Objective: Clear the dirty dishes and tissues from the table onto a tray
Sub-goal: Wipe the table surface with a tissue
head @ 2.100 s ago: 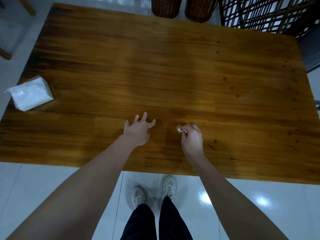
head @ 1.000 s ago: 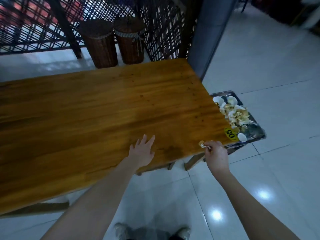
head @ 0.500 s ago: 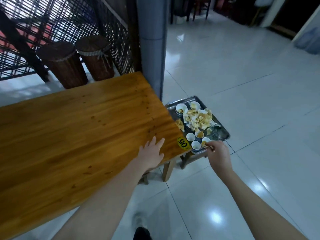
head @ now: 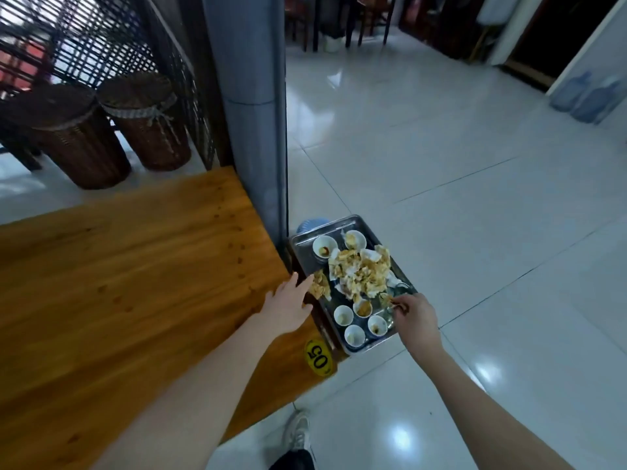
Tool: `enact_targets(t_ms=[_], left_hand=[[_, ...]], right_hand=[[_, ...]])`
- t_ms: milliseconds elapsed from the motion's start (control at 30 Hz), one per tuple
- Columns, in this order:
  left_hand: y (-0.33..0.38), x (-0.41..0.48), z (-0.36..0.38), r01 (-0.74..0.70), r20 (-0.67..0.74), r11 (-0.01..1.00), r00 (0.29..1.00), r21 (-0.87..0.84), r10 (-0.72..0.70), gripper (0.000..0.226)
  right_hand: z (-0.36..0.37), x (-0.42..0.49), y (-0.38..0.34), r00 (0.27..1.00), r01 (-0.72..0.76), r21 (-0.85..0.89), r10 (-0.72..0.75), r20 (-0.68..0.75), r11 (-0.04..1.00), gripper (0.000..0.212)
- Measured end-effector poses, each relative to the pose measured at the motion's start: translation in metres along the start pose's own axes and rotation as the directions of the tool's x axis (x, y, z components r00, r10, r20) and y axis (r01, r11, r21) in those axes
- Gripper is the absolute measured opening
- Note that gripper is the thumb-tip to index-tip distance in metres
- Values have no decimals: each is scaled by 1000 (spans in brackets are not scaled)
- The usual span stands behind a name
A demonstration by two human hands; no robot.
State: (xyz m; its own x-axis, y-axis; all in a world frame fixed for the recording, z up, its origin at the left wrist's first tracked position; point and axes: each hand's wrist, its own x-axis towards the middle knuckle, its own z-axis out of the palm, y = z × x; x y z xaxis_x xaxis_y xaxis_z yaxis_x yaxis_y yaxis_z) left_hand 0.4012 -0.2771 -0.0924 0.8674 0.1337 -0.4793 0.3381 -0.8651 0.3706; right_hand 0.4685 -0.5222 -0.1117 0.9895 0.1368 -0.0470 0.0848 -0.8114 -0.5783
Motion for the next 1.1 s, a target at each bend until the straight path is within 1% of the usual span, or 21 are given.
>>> enact_targets(t_ms=[167,300,367,467,600,800,933,1100], left_hand=[[14,53,-16,-5,4,1000,1000,-4,5,64],[25,76,-15,4,12,1000,1000,-10,-4,65],[29,86,-15,33,15,999,999,-24,-32,65],[35,93,-12,105,12,993,994,-57,-105,65],[51,95,-8,230,-31,966,971,-116,-236,65],[82,84,1,333,-102,921,928,-202,-358,65],[93,62,6,401,-137,890,890,-217,-434,64],[87,26,4,476,-170,828,827,-296,-536,64]], right_hand=[[3,56,5,999,-10,-39,11,44,999,24],[7,87,13,996,-7,-49,11,88,999,20],[9,103,16,994,6,-38,-2,113,999,19],[9,124,22,981,44,-55,-33,193,997,18],[-1,152,30,942,146,-87,-112,316,985,21],[-18,190,27,892,305,-144,-229,390,941,28],[-20,200,11,830,436,-103,-355,431,894,27],[-10,184,-25,741,554,-34,-475,474,832,29]])
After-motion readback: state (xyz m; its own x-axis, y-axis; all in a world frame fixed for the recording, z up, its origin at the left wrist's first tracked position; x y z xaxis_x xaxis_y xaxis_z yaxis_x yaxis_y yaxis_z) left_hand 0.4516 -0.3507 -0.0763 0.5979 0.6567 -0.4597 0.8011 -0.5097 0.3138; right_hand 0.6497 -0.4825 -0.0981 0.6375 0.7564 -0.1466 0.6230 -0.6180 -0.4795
